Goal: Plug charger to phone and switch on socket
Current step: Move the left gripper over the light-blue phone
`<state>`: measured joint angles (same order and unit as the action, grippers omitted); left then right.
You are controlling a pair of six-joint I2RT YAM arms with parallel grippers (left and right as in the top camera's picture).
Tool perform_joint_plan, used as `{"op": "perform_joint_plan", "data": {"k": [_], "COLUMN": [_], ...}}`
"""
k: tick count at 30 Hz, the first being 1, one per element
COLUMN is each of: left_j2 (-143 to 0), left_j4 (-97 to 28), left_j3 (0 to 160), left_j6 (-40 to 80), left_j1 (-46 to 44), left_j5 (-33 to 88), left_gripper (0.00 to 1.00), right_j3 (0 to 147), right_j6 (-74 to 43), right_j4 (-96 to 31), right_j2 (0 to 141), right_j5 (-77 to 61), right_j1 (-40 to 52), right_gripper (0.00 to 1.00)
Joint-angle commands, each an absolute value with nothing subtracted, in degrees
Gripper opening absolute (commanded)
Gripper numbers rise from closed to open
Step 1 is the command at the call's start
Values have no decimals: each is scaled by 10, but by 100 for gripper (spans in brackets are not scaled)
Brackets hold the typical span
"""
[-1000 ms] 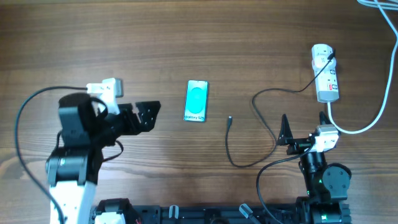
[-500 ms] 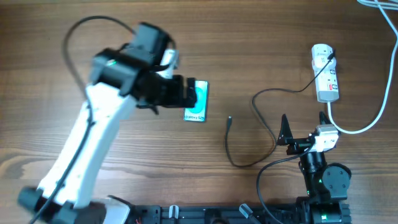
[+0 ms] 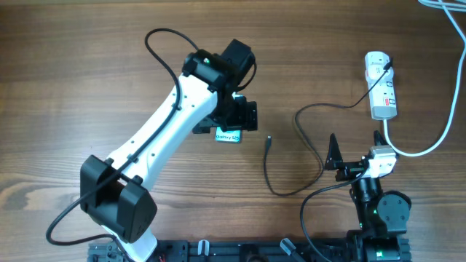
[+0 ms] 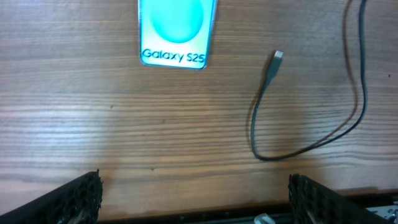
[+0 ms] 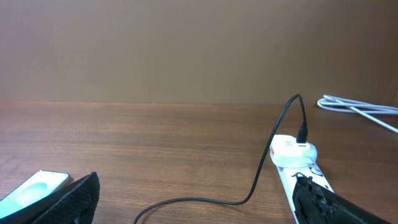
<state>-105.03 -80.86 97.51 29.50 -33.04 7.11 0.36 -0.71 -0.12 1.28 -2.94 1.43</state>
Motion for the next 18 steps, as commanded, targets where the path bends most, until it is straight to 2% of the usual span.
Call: {"op": "perform_joint_plan", "data": {"k": [1,3,11,18], "left_j2": [-1067,-1093,-1134,-1205], "left_j4": [-848,-870,-718,-696], "left_j3": [1042,1079,1078,1078], "left_j6": [296,294,289,288], "left_j1": [-300,-299,-299,-298], "left_j5": [61,18,-5,-8], "left_gripper": [99,100,100,100], "right_j3": [3,3,3,3], "right_j6": [-1,0,0,-1], "right_j4": [1,1,1,1], "right_j2": [10,10,10,10], "right_j5": [-26,-26,-26,-26], "right_j1": [13,13,13,13], "right_gripper": [100,100,100,100]}}
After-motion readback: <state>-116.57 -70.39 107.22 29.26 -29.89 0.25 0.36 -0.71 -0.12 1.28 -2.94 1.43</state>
